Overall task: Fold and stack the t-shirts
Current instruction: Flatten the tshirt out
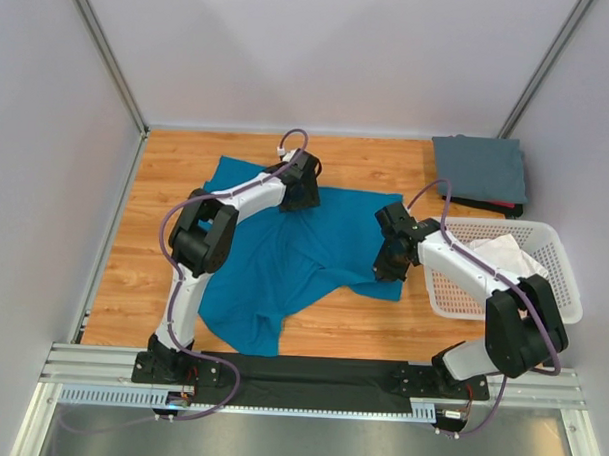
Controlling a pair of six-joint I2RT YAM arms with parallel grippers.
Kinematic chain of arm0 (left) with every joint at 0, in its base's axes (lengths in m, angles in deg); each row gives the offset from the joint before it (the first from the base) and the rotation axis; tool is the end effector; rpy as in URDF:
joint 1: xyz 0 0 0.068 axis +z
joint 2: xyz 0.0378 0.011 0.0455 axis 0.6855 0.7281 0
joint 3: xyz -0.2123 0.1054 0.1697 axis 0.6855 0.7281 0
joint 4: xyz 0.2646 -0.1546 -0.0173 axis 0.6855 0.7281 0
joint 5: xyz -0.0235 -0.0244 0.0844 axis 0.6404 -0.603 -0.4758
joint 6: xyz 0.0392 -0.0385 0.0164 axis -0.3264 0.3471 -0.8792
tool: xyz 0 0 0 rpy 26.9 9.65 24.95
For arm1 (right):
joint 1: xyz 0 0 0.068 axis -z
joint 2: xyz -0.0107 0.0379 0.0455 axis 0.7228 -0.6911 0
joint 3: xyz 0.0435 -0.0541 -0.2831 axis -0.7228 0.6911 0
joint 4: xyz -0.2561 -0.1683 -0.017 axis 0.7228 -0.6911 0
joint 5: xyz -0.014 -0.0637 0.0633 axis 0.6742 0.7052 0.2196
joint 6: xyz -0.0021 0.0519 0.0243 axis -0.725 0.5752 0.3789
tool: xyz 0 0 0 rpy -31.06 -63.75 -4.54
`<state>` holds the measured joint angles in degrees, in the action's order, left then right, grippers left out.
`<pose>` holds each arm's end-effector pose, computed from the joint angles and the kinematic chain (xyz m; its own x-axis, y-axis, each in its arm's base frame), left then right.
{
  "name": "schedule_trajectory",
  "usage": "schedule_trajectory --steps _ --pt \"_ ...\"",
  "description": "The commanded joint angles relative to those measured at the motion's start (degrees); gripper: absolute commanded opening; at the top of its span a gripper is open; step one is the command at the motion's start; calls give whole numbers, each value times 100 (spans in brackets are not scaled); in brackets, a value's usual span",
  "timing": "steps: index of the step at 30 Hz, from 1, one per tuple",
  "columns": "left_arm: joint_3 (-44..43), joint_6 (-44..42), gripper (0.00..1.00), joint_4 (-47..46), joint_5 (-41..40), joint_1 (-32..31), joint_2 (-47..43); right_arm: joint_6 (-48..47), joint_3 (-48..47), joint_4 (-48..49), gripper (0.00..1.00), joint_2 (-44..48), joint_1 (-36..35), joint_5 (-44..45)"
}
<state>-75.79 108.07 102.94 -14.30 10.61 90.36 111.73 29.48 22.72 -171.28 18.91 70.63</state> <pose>0.4590 -0.2836 0.1532 -0.8022 -0.2574 -0.5388 -0.1482 0.9599 -0.2378 0.2677 0.1358 0.1940 -0.8951 0.3942 -0.2083 0.3678 0.9169 0.1548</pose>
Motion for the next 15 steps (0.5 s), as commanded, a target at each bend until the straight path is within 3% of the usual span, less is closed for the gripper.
schedule_trajectory --steps 1,10,15 --pt "-83 274 73 132 148 190 310 63 139 -460 0 278 -49 -6" --pt "-900 326 72 281 52 410 767 -315 289 -909 0 252 -197 -489" --pt "-1076 379 70 237 183 524 873 -385 403 -698 0 -82 -259 -813"
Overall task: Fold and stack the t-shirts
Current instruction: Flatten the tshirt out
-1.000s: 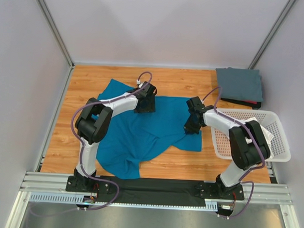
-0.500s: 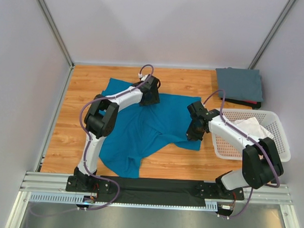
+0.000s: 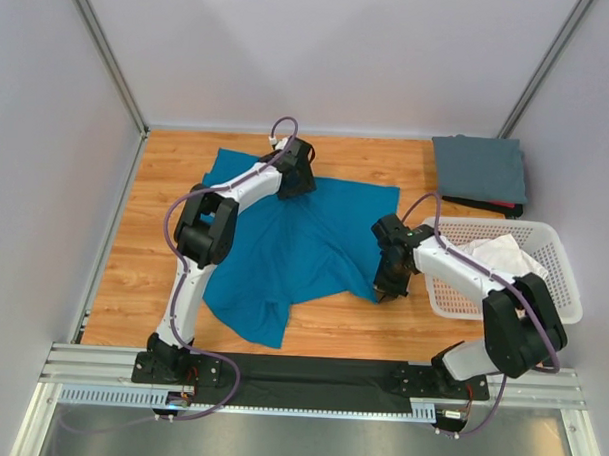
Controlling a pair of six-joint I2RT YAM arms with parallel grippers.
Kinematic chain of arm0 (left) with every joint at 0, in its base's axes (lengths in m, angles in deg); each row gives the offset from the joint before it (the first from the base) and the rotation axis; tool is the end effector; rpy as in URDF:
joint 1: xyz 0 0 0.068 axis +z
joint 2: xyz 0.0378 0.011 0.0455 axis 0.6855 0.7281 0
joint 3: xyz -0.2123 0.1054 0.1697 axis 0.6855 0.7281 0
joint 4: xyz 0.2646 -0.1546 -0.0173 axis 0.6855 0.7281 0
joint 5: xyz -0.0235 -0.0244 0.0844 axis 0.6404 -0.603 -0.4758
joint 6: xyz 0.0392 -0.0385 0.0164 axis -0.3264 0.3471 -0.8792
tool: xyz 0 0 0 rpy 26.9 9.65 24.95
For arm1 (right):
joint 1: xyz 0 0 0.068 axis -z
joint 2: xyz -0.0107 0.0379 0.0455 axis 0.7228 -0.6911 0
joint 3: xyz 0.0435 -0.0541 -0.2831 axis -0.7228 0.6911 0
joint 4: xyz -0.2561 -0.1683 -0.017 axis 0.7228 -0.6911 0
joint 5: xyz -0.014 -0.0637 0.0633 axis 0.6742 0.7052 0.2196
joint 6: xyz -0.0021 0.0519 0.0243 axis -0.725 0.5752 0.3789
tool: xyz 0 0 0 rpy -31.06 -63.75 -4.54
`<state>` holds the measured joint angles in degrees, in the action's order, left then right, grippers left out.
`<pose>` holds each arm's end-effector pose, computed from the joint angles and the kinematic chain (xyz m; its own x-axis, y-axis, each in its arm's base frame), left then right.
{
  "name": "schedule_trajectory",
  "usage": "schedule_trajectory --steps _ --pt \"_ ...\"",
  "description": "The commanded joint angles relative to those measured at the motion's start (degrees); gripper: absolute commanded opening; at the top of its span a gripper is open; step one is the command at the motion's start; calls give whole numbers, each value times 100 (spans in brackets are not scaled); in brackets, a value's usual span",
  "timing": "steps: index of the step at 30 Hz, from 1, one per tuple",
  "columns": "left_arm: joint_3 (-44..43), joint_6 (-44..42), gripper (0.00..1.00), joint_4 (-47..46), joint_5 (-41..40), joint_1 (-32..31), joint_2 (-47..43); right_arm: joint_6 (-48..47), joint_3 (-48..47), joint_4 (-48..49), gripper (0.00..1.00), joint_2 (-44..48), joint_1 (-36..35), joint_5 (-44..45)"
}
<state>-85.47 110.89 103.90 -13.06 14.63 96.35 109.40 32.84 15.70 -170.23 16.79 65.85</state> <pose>0.5058 -0.2670 0.1557 -0.7574 -0.3700 -0.5380 -0.2322 0.9227 -0.3077 0.2370 0.1351 0.1786 -0.9503 0.3080 -0.0461 0.3036 0.9491 0.0833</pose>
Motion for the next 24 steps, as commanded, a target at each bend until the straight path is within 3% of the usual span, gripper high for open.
schedule_trajectory --steps 1,8,16,24 --pt "-117 45 70 80 67 140 282 -187 32 38 0 -283 -108 -423" --pt "-363 -561 71 -61 286 184 265 -617 -443 -382 0 -1075 -469 -705" --pt "-653 -1107 71 -79 191 184 265 -583 -593 -919 0 -478 -478 -696" --pt "-1190 -1002 71 211 85 184 607 -231 127 -823 0 -135 -487 -635"
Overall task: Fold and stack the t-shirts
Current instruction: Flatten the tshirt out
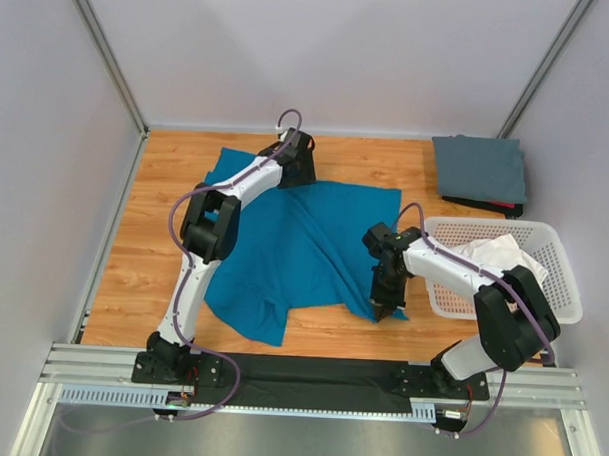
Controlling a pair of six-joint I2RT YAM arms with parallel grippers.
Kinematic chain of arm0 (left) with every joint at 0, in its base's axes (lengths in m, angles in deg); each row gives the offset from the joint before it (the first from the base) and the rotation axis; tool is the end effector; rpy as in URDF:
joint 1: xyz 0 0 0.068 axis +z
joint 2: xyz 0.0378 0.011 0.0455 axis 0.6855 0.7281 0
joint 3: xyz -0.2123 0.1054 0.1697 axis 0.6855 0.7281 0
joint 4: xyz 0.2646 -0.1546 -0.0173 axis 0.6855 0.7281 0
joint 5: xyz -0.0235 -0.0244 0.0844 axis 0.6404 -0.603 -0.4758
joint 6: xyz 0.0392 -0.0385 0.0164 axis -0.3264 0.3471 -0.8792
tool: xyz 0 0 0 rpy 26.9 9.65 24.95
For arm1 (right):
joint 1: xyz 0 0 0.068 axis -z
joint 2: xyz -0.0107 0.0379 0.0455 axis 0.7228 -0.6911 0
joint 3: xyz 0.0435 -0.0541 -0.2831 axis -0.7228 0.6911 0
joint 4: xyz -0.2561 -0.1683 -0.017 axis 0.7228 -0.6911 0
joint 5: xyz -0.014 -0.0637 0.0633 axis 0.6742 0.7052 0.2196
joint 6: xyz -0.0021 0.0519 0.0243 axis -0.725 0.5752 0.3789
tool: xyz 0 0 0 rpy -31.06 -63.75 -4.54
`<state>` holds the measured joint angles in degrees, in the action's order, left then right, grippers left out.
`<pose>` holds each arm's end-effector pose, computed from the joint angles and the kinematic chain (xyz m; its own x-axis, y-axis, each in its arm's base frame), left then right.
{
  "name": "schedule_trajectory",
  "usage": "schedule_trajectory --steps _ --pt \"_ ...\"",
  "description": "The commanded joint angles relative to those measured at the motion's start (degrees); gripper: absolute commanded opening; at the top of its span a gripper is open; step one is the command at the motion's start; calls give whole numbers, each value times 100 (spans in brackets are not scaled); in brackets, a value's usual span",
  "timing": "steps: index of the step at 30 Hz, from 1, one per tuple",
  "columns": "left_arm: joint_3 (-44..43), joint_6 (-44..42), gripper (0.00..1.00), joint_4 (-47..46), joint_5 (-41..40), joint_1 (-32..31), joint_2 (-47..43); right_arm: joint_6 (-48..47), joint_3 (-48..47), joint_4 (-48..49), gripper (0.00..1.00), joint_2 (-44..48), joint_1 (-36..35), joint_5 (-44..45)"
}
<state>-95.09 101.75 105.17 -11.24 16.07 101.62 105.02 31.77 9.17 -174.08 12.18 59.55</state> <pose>0.5365 -0.2681 0.1628 -0.7623 -0.2507 -0.5967 -0.1054 0.9577 -0.2676 0.2189 0.1546 0.1672 -0.9779 0.1546 0.1409 0.1629 0.9854 0.0488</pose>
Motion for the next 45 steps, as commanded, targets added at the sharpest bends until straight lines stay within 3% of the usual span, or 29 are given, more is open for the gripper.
schedule_trajectory --steps 1,3,7,13,17,22,25,29,36,45 --pt "-245 -88 71 84 -88 39 107 215 261 -126 1 285 -34 -23" --pt "-307 -70 71 128 -26 39 151 189 270 -81 6 294 -26 -66" --pt "-141 -254 71 -3 71 39 -164 -22 -158 -169 32 153 -17 56" --pt "-26 -991 78 5 27 48 -1139 -583 -1327 -571 53 31 79 346" --pt "420 -1064 84 155 -26 48 -2183 -576 -2583 -724 53 -58 422 1293" --pt "1730 -634 87 234 272 48 -3345 -207 -2227 742 52 66 1238 1190" --pt "2556 -518 86 365 587 48 -3890 -224 -2173 1814 50 -345 1502 1506" --pt "3611 -475 82 541 1115 -22 -4558 -514 -2760 2054 46 -1146 1521 1726" --pt "4816 -203 81 743 1161 -873 -4964 -567 -3289 2582 41 -2262 1512 2068" --pt "5590 88 79 217 1099 -1288 -4718 -717 -4000 2564 39 -3492 1512 2140"
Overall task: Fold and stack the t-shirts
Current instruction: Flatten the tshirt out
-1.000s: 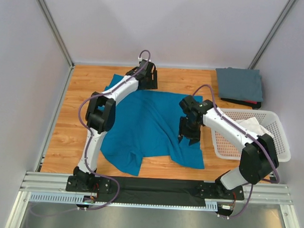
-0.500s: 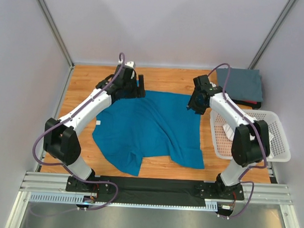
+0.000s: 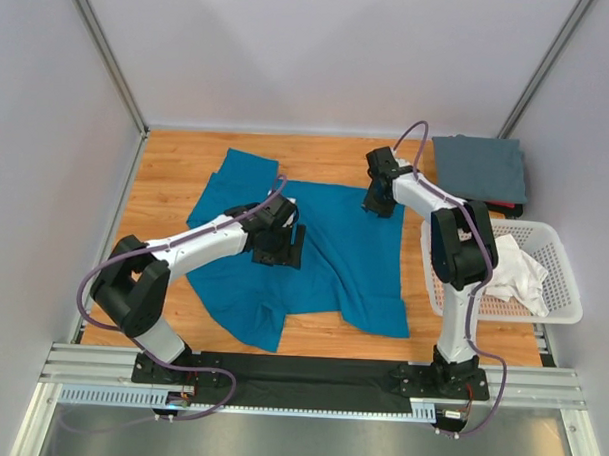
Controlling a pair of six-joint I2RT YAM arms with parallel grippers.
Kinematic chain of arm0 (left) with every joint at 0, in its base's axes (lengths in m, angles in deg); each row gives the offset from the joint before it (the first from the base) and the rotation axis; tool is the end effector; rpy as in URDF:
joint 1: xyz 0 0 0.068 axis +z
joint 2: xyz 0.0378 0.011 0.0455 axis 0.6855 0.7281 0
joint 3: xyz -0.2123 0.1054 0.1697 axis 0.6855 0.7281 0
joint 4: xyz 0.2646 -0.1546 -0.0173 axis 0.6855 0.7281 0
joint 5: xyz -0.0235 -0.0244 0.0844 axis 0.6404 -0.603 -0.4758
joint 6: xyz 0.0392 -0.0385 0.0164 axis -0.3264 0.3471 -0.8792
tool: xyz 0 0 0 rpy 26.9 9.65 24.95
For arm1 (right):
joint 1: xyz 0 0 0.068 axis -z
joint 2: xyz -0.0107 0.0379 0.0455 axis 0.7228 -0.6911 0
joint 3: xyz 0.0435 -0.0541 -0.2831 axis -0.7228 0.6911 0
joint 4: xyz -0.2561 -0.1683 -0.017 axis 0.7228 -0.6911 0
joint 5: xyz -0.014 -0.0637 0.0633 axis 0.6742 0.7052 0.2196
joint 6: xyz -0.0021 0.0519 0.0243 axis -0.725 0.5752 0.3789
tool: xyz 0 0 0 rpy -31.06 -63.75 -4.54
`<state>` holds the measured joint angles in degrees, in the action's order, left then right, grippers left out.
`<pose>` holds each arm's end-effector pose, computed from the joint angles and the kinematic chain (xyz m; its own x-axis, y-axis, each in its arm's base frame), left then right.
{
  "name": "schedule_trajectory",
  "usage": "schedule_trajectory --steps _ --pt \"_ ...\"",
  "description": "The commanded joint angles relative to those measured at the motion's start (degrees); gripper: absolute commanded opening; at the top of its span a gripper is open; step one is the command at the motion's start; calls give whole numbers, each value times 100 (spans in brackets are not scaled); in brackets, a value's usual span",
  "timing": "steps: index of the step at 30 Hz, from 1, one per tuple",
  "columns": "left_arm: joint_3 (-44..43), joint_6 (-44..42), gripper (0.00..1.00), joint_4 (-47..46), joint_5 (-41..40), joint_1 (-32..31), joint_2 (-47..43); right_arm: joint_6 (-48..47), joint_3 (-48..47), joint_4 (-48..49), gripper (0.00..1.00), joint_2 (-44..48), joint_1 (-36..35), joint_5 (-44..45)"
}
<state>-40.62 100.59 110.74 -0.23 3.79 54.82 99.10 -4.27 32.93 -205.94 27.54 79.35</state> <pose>0.2809 -0.2326 0.2042 -0.9328 0.0394 -0.3582 0.1442 0.9517 -0.2710 0.4590 0.1467 0.1658 -0.8307 0.3408 -0.4402 0.3365 0.9373 0.0907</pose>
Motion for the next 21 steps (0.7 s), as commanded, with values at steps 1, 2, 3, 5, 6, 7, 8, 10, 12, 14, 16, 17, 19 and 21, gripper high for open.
schedule_trajectory --steps 1,2,3,5,6,7,8,10,12,14,16,17,19,21 --pt "161 230 79 -350 67 -77 31 -133 -458 128 39 -386 -24 142" --pt "170 230 79 -359 59 -129 136 -133 -519 110 39 -456 -24 107" --pt "170 213 78 -359 50 -173 181 -133 -590 92 39 -587 -24 89" --pt "179 160 77 -368 50 -287 295 -133 -660 57 39 -694 -24 71" --pt "179 142 77 -324 41 -314 330 -133 -722 48 39 -790 -16 80" --pt "188 151 76 -297 50 -332 374 -142 -766 4 39 -834 -15 80" --pt "196 160 76 -228 41 -358 462 -159 -818 -31 39 -878 -15 54" --pt "258 186 71 -192 50 -367 550 -186 -1002 -127 39 -1019 -7 45" --pt "302 204 70 -96 59 -367 682 -238 -1135 -189 39 -1150 -24 80" --pt "354 204 70 62 76 -367 779 -265 -1310 -259 39 -1230 2 141" --pt "477 204 68 159 94 -376 779 -326 -1425 -312 39 -1344 37 168" --pt "539 204 68 203 94 -367 709 -335 -1556 -365 39 -1388 55 168" --pt "715 221 68 230 112 -376 621 -370 -1680 -462 39 -1511 99 150" --pt "794 213 68 265 173 -367 481 -388 -1777 -471 39 -1581 143 150"
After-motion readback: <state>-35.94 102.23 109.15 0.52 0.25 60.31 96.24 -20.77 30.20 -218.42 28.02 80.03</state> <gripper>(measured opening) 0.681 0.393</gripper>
